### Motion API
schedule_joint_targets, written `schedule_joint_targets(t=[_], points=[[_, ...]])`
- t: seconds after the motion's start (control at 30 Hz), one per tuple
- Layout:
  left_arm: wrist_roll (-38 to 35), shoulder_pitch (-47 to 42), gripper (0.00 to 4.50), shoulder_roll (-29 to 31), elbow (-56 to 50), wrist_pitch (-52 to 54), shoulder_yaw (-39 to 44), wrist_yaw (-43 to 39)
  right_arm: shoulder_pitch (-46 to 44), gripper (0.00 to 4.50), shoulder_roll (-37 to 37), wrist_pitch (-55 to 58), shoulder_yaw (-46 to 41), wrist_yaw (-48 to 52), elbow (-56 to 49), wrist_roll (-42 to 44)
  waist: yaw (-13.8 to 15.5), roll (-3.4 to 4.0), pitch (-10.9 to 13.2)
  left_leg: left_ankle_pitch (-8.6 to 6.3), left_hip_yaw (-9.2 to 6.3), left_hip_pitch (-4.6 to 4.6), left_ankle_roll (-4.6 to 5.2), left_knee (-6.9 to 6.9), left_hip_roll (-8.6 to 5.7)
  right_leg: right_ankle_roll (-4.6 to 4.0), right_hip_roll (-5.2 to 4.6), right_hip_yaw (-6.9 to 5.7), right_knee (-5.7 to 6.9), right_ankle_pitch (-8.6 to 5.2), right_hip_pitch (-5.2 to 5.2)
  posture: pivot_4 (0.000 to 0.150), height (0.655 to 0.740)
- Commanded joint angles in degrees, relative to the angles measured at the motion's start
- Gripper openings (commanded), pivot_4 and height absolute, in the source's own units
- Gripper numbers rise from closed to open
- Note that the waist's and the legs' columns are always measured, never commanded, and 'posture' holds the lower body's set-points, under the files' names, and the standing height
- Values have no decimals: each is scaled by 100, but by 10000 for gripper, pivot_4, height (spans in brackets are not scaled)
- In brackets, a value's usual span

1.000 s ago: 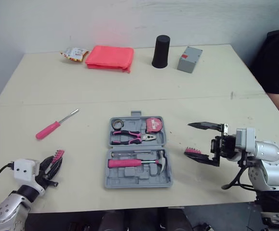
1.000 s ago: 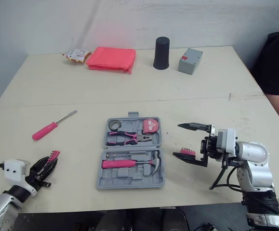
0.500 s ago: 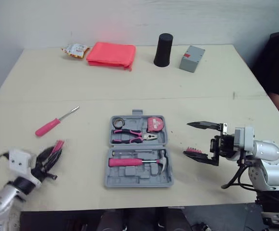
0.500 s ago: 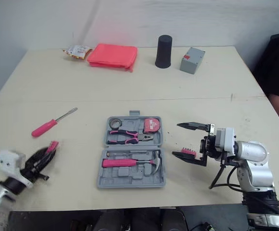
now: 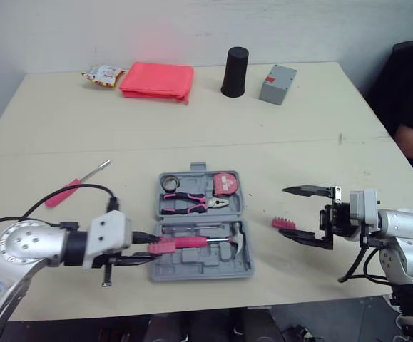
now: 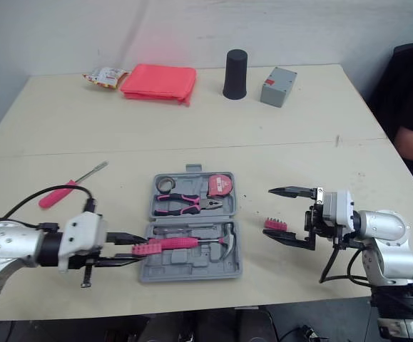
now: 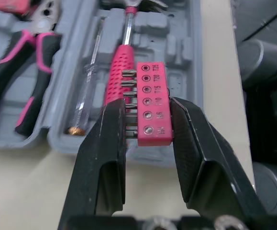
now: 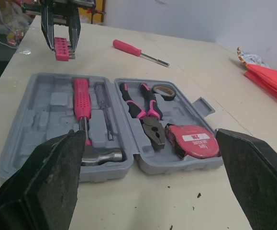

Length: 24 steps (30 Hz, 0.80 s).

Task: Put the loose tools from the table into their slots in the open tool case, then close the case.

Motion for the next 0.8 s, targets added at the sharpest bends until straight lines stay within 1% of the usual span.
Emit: schedule_joint_targets(t=[0.03,0.07,0.2,0.3,0.4,0.47,0.57,0.67,0.8], points=[[575,-276,7042,-17,-75,56,-463,125,178,45000,-144,131,-153,42,-269,116,5,0,1,-1,5,3,1,-1,-1,0,0,3,2,0,0,1500,7400],[638,-359,7042,-68,-58,108,-548,175,219,45000,-151,138,-159,53,-292,115,16,-1,1,-1,5,3,1,0,0,0,0,4,3,0,-1,1500,7400],[1080,-534,7042,108,-61,281,-957,46,333,45000,-135,53,-207,61,-292,113,41,-1,1,-1,8,5,1,3,4,0,-3,19,8,0,-3,1500,7400],[1202,-562,7042,8,-39,393,-939,215,367,45000,-129,-14,-230,83,-246,108,49,-1,1,-1,10,5,1,4,4,0,-2,24,11,0,-5,1500,7400],[1246,-636,7042,-10,-6,527,-1063,137,400,45000,-144,-103,-293,98,-148,88,56,-2,1,-1,9,4,2,8,4,0,-10,29,15,0,-5,1500,7400],[1340,-698,7042,-104,95,535,-1152,195,431,45000,-148,-150,-311,157,-113,83,60,-1,1,-1,9,4,3,10,3,0,-13,31,17,0,-5,1500,7400],[1560,-813,7042,-381,248,446,-1342,353,466,45000,-159,-193,-362,241,-68,107,65,-1,1,-1,10,5,4,13,2,0,-12,30,22,0,-5,1500,7400],[1639,-825,7042,-678,231,566,-1346,619,505,45000,-152,-222,-396,296,-47,123,74,-2,1,0,10,5,6,19,-1,0,-15,31,28,0,-4,1500,7400],[1765,-764,7042,-746,168,596,-1385,638,554,45000,-139,-220,-403,318,-57,147,79,-2,1,0,7,4,11,31,-3,0,-24,31,35,0,-2,1500,7400]])
